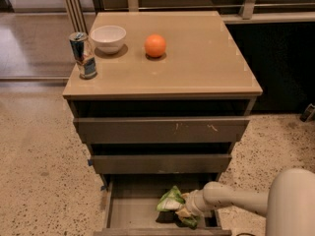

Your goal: Pick green rice chip bag from bottom drawer and place on counter

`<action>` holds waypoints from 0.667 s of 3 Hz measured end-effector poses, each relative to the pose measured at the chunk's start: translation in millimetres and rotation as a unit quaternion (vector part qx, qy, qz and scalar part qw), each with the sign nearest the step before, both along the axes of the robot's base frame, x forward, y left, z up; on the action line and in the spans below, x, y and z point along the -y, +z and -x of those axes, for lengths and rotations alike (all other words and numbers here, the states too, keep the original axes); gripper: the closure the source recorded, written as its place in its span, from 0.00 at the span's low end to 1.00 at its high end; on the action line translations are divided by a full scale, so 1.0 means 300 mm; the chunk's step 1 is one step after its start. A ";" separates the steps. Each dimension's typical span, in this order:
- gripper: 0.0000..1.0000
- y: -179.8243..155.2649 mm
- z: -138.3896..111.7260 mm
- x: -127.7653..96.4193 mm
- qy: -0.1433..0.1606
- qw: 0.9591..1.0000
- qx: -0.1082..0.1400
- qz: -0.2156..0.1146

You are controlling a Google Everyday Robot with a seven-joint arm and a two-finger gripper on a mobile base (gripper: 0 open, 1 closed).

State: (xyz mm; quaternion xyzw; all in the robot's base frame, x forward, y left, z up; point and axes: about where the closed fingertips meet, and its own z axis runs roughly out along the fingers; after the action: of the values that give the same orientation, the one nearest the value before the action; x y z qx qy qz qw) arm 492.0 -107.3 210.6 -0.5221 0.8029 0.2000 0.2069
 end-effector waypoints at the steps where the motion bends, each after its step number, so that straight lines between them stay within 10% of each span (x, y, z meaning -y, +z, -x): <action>1: 1.00 0.172 0.053 -0.027 0.076 0.997 0.005 -0.003; 2: 1.00 0.474 0.104 -0.031 0.144 0.989 0.025 -0.027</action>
Offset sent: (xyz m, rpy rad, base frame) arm -0.0423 0.0047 0.2333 0.1049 -0.1034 0.3923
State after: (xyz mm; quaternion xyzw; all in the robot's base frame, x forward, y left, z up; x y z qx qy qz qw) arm 460.7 -98.0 352.8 -0.6314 0.7083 0.2361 0.2097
